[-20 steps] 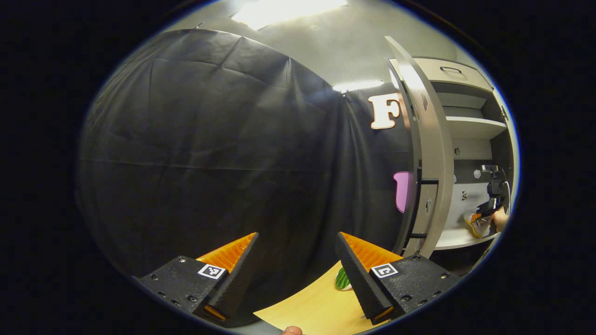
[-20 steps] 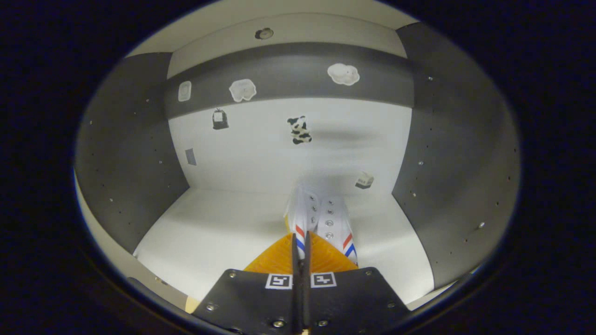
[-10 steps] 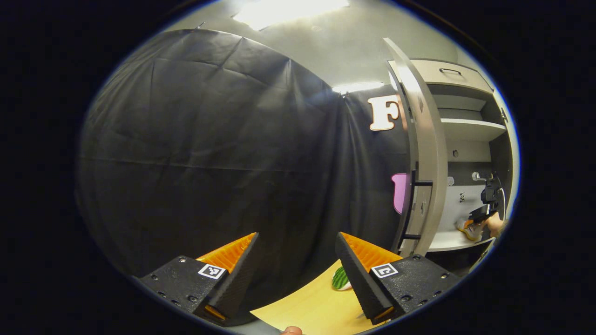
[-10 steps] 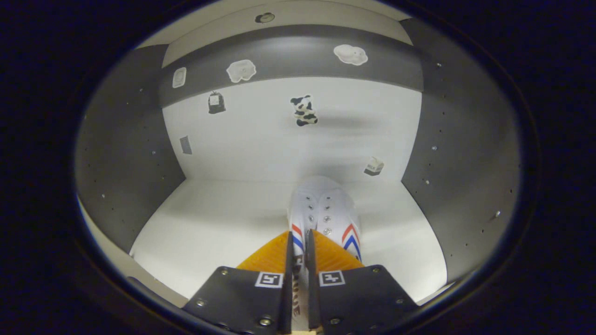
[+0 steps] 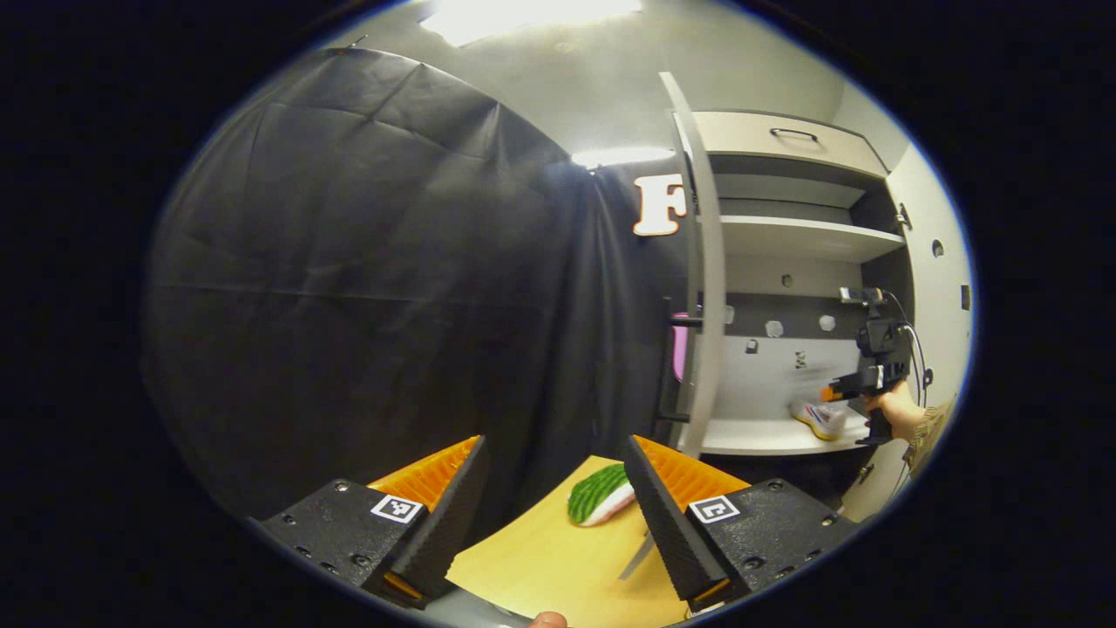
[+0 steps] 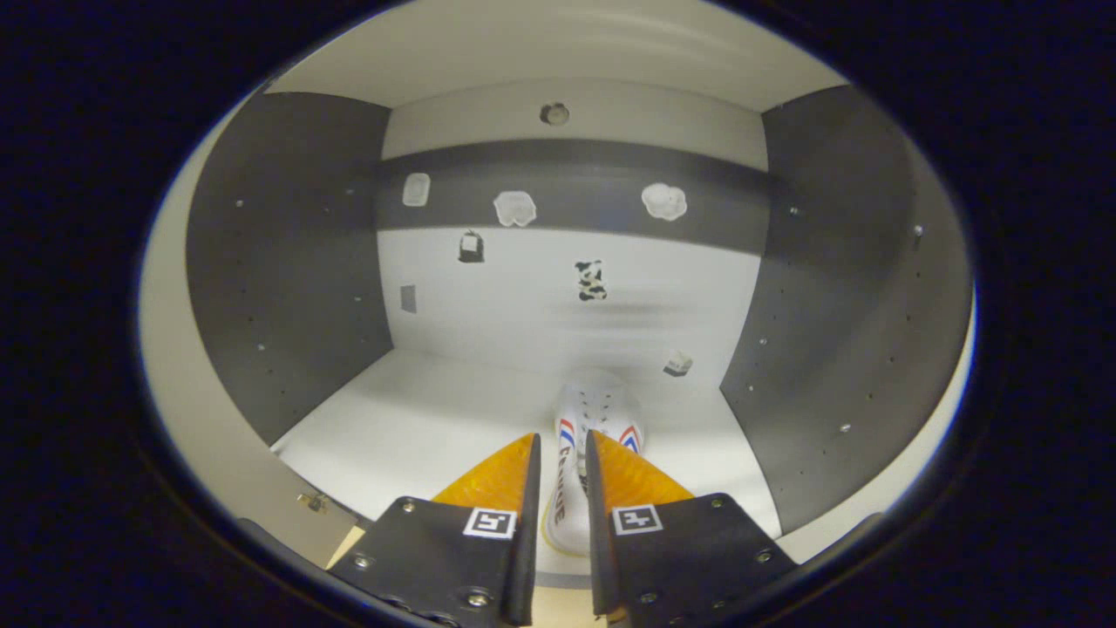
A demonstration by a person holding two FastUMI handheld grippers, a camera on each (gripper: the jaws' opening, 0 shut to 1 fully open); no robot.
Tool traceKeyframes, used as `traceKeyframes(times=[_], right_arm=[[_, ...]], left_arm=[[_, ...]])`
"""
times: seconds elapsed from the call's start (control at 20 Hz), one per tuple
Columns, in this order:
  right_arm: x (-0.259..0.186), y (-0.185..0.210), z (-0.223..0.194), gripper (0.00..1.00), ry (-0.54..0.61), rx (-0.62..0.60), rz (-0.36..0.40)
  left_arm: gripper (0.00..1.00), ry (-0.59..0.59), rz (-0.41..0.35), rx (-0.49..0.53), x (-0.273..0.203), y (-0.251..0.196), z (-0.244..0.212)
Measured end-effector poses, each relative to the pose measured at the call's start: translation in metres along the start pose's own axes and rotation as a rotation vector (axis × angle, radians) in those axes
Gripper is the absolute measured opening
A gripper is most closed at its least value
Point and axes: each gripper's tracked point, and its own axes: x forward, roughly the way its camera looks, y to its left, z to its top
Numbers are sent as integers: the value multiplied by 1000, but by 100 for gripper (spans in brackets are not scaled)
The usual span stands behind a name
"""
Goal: Grab one shoe with the right hand and put it into the shoe cabinet, grab the other shoe with the left hand and put it into the shoe cabinet; then close the right door with the right hand and the left door with the left hand.
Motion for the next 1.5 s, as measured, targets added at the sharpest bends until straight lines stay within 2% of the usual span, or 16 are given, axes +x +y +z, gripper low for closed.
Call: traceKeyframes(times=[0.1, 0.2, 0.25, 0.35, 0.45, 0.55, 0.6, 0.75, 0.8, 0.85, 1.0, 1.3, 1.5], right_arm=[[-27, 3, 6, 25, -38, -28, 13], [-56, 7, 12, 26, -70, -36, 32], [-70, 9, 14, 26, -86, -37, 43], [-100, 11, 25, 26, -135, -35, 59], [-132, 13, 38, 25, -186, -11, 79], [-162, 11, 47, 22, -225, 19, 95], [-174, 8, 51, 26, -242, 24, 97], [-207, 1, 56, 25, -275, 36, 97], [-217, -3, 57, 30, -285, 45, 91], [-225, -7, 59, 25, -298, 53, 82], [-243, -19, 55, 25, -337, 57, 50], [-279, -28, 49, 25, -359, 73, 39], [-297, -42, 49, 25, -367, 85, 21]], left_arm=[[92, 26, -58, 3, -4, 0, 2], [93, 57, -116, 0, -3, -1, -6], [98, 75, -146, -5, -1, -1, -11], [93, 117, -201, -15, -1, 1, -19], [95, 169, -255, -25, -2, 0, -26], [95, 228, -309, -31, -4, 4, -41], [95, 259, -333, -30, 1, 6, -54], [96, 352, -406, -20, 5, 1, -86], [96, 387, -427, -10, 4, 2, -94], [97, 417, -446, 5, 2, 3, -101], [96, 504, -500, 29, -5, 2, -125], [97, 721, -548, 85, 1, -9, -189], [97, 861, -546, 121, 6, -12, -205]])
